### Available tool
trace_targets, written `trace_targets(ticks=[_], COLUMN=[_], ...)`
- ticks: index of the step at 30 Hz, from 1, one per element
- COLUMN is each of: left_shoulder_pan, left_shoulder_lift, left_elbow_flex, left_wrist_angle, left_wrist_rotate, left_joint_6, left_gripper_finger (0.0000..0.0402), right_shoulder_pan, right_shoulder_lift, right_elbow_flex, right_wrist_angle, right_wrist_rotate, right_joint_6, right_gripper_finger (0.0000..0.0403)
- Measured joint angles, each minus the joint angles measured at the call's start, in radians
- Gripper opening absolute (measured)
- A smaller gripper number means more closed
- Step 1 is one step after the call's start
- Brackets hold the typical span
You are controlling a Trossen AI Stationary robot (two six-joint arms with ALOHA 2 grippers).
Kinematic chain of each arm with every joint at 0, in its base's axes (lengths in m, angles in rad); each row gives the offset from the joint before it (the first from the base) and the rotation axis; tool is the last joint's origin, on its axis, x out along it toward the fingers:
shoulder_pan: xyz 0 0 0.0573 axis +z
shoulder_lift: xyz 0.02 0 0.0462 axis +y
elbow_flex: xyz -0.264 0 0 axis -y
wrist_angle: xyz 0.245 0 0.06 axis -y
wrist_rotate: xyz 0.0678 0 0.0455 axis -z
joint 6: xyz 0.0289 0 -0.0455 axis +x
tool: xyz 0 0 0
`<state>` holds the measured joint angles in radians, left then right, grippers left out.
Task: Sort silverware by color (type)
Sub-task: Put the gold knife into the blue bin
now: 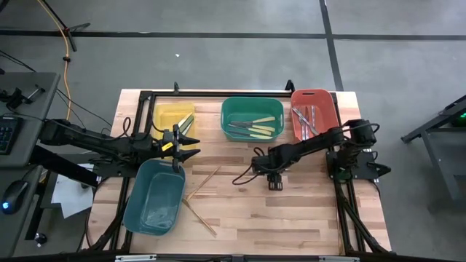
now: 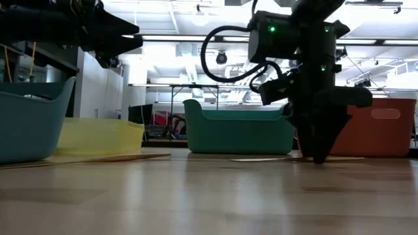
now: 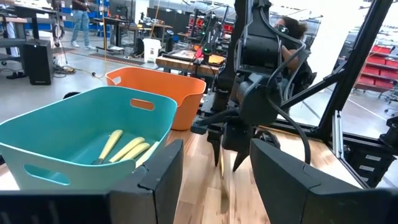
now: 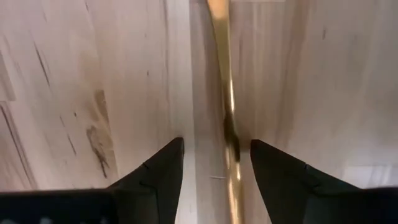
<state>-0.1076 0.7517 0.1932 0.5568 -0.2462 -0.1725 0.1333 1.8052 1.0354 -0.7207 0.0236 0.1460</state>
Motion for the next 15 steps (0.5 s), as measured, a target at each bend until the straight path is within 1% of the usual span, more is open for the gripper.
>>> trace_targets(ticks=[3,5,7,9,10,13,15], left_shoulder_pan=[0.000,0.000,0.000,0.000,0.000,0.000,0.000], left_shoulder_lift=[0.000,0.000,0.000,0.000,0.000,0.000,0.000], left_elbow_flex=[0.000,0.000,0.000,0.000,0.000,0.000,0.000], left_wrist_angle=[0.000,-0.003,-0.008,-0.012,-0.013,-0.014,-0.014], left_wrist_rotate=[0.000,0.000,0.000,0.000,0.000,0.000,0.000], left_joint_6=[0.000,0.000,0.000,0.000,0.000,0.000,0.000], left_gripper_finger=[0.0177,0.0177,0.0177,0.0177,0.0177,0.0177,0.0177], right_shoulder_pan=[0.001,0.001,0.002,0.006,0.005,0.008,0.008], right_shoulder_lift=[0.033,0.045,0.046,0.045,0.045,0.044,0.044], right_elbow_flex=[0.002,0.005,0.005,0.005,0.005,0.004,0.004], right_wrist_angle=[-0.007,-0.010,-0.009,-0.009,-0.009,-0.009,-0.011], right_wrist_rotate=[-0.003,-0.008,-0.002,0.005,0.004,0.011,0.010], right_joint_6=[-0.012,0.002,0.014,0.029,0.034,0.065,0.087], right_gripper_finger=[0.0166,0.0140,0.0093,0.0034,0.0019,0.0016,0.0008])
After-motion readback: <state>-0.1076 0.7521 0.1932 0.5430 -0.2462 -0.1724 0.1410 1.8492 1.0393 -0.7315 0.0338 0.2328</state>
